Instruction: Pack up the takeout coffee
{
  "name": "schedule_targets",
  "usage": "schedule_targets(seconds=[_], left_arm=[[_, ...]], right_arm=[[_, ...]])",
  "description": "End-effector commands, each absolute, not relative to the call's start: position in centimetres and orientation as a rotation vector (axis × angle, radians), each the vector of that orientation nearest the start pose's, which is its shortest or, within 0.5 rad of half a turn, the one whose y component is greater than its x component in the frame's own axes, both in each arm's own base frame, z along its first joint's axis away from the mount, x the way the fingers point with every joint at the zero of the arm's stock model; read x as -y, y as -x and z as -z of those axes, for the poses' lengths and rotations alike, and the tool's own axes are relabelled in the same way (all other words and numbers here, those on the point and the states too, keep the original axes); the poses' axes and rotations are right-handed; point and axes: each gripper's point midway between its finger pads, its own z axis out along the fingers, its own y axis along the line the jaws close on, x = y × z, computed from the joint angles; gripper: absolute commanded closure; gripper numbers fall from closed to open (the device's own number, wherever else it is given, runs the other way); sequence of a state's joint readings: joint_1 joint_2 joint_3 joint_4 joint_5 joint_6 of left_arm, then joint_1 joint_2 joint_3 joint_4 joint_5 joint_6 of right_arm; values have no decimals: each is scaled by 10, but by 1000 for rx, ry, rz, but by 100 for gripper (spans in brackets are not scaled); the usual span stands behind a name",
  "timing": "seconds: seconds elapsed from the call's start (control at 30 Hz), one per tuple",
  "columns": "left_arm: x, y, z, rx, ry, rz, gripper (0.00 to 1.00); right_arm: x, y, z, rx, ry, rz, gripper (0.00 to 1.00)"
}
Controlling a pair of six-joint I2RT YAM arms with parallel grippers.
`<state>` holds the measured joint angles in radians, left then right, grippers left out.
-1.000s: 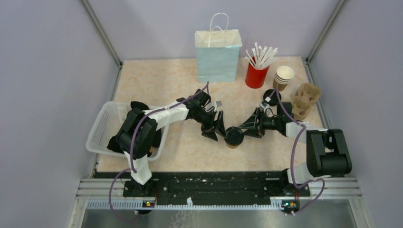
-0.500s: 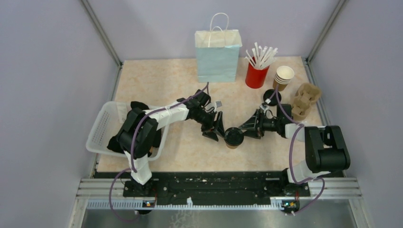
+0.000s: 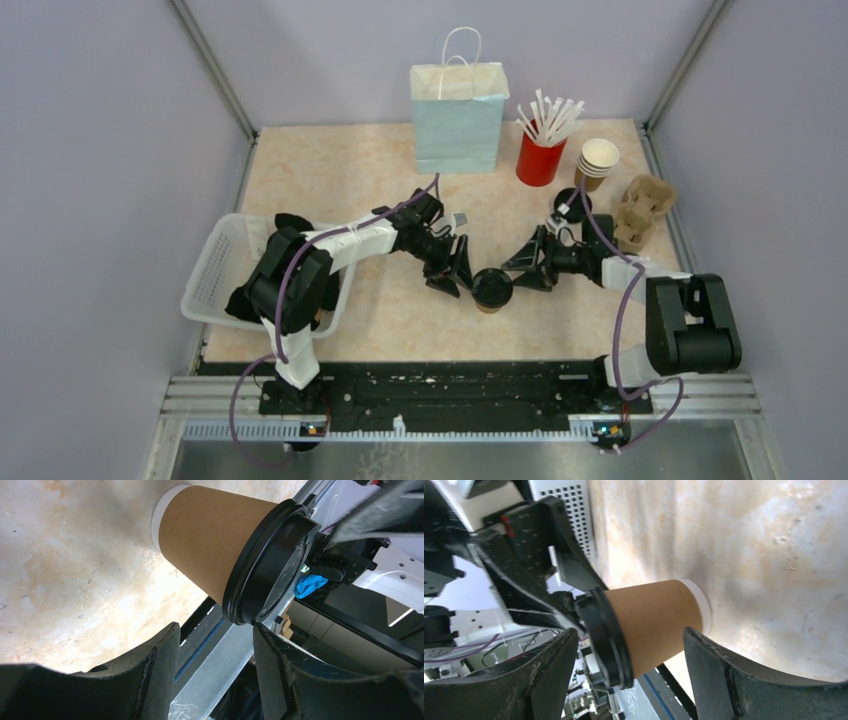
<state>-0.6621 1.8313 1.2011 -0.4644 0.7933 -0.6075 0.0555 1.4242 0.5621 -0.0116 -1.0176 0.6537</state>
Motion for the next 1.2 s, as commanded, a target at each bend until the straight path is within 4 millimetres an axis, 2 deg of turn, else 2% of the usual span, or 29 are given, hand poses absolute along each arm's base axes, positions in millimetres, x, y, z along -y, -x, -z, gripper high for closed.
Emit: schedule_targets(seconds=[0.0,0.07,0.2,0.27,0.37,0.43,0.57,0.63,0.77,0.9,0.97,1.07,1.17], left_arm=[[332,-210,-68,-2959,-342,1242,39],[332,-211,-67,-2962,-342,1241,39],[334,-213,-70,-2951,-350,1240,39],[335,-214,-71,-2947,-350,1243,39],[337,-215,-75,-2936,-355,1248,37],[339,-218,-85,-2911,-373,1256,34],[341,-230,-116,-2840,-402,1215,16],[336,-237,-126,-2817,-390,1155,13],[321,-238,-155,-2735,-366,1074,9],[295,-235,-174,-2649,-299,958,6],[282,-231,-179,-2613,-254,927,5],[269,-220,-178,-2590,-196,916,4],[262,-214,-177,-2574,-166,924,3]], right_arm=[[-172,-246,-69,-2491,-260,-1473,25],[-169,-247,-63,-2539,-281,-1424,27],[-165,-253,-90,-2506,-228,-1363,23],[-167,-247,-102,-2495,-208,-1392,20],[-166,-231,-106,-2533,-201,-1373,18],[-159,-223,-108,-2589,-161,-1245,17],[-148,-216,-122,-2681,-31,-896,14],[-147,-215,-129,-2717,33,-731,13],[-153,-217,-139,-2757,227,-362,12],[-177,-219,-145,-2738,443,-155,7],[-186,-224,-148,-2720,505,-87,7],[-206,-231,-155,-2689,554,-108,7],[-214,-232,-150,-2697,590,-88,6]])
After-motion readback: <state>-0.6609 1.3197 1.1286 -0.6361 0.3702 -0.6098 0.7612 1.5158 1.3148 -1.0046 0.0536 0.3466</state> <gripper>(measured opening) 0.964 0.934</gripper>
